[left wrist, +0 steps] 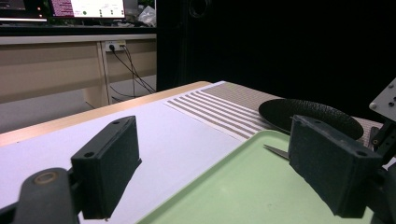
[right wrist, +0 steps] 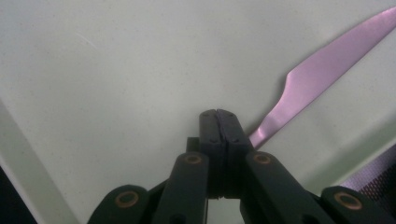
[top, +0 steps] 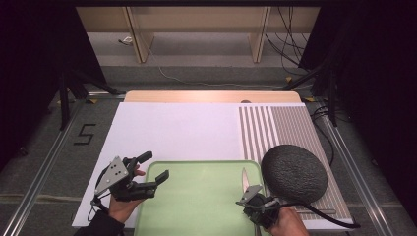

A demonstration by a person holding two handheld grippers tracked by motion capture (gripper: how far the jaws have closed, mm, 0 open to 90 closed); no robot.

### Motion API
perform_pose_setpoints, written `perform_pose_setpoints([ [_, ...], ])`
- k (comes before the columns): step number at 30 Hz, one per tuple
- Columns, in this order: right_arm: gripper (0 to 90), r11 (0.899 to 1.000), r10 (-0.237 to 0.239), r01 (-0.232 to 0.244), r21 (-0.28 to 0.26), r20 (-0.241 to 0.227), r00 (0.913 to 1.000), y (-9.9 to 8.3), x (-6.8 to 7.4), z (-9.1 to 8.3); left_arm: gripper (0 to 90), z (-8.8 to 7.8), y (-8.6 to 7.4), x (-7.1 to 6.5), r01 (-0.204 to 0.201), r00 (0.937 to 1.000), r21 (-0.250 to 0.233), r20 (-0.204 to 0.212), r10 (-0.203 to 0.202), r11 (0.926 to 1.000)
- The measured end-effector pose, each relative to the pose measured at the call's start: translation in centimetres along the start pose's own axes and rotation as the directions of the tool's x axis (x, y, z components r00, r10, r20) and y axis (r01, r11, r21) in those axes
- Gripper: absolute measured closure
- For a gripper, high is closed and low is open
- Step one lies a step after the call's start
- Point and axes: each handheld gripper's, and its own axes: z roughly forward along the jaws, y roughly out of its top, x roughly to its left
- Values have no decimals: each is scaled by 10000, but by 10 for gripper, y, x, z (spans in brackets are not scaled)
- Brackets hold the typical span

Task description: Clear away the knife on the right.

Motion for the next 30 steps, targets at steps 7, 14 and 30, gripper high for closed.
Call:
perform_pose_setpoints([
  [7,900,9997,67,-64,236,-93,9999,-1,-2,-2,163,0,0,0,-1,10000,0,-4,1,10000],
  [14,900,9985,275,-266,479,-180,9995,-5,-6,-2,163,0,0,0,-8,10000,-10,-4,8,10000],
  [30,895,9965,768,-755,354,-364,9964,-13,-23,-6,163,0,0,0,-12,10000,8,-15,12,10000],
])
